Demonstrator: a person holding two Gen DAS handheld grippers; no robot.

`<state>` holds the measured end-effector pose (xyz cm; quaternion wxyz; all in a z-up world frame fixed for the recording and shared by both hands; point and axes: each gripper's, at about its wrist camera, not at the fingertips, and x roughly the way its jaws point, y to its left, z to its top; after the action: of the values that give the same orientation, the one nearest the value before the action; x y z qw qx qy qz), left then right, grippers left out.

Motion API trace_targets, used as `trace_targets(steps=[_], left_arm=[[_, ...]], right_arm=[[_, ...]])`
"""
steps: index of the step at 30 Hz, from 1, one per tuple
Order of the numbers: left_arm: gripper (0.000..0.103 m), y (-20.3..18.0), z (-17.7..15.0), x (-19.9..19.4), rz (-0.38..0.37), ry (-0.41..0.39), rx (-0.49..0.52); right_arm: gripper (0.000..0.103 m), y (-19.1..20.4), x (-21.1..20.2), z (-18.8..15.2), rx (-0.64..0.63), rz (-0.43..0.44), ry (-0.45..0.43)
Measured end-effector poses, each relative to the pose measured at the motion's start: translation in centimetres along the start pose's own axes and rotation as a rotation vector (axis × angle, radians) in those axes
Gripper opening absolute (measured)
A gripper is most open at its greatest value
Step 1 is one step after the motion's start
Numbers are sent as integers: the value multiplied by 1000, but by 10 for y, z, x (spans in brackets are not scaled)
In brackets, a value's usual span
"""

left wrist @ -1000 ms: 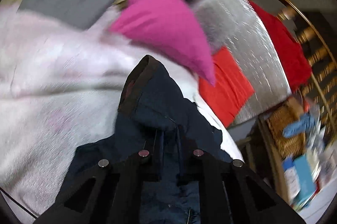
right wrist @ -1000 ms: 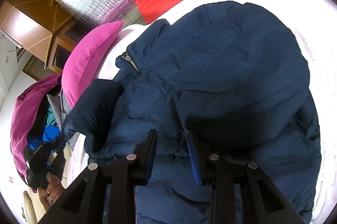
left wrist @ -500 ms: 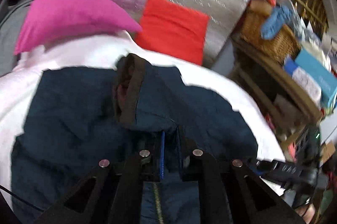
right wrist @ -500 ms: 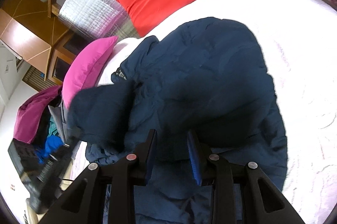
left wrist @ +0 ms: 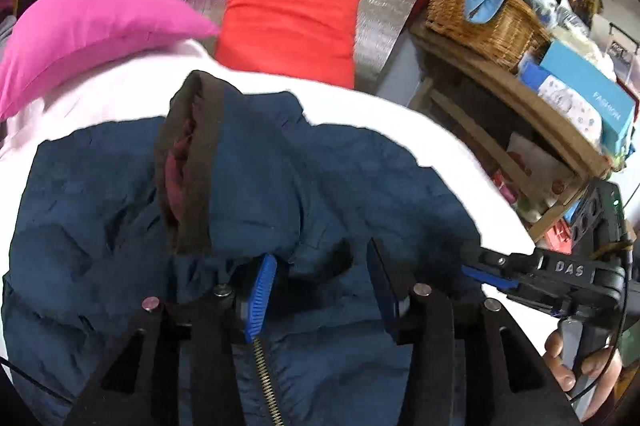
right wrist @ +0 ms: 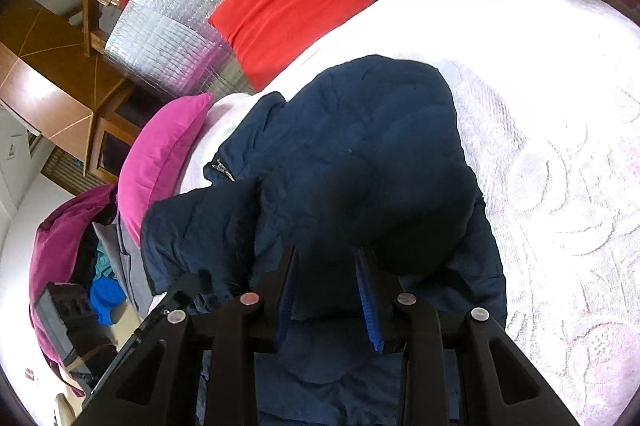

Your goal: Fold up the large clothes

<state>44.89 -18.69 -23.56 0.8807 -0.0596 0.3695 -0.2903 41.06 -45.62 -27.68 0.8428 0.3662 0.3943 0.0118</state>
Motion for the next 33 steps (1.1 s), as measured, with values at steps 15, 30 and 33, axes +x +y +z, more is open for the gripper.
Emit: trace_targets(steps=[15,30,33], left_arm=[[48,-64,2,-9,-55,-9,125],[57,161,-1,-61,309,2,-423],[57,204,-20,-54,324,85,-558]], right_arm=[[32,-35,-44,14,70,27,-83],[49,-32,1,21,105,40,-18],[65,-30,16,20,98,37,-14]])
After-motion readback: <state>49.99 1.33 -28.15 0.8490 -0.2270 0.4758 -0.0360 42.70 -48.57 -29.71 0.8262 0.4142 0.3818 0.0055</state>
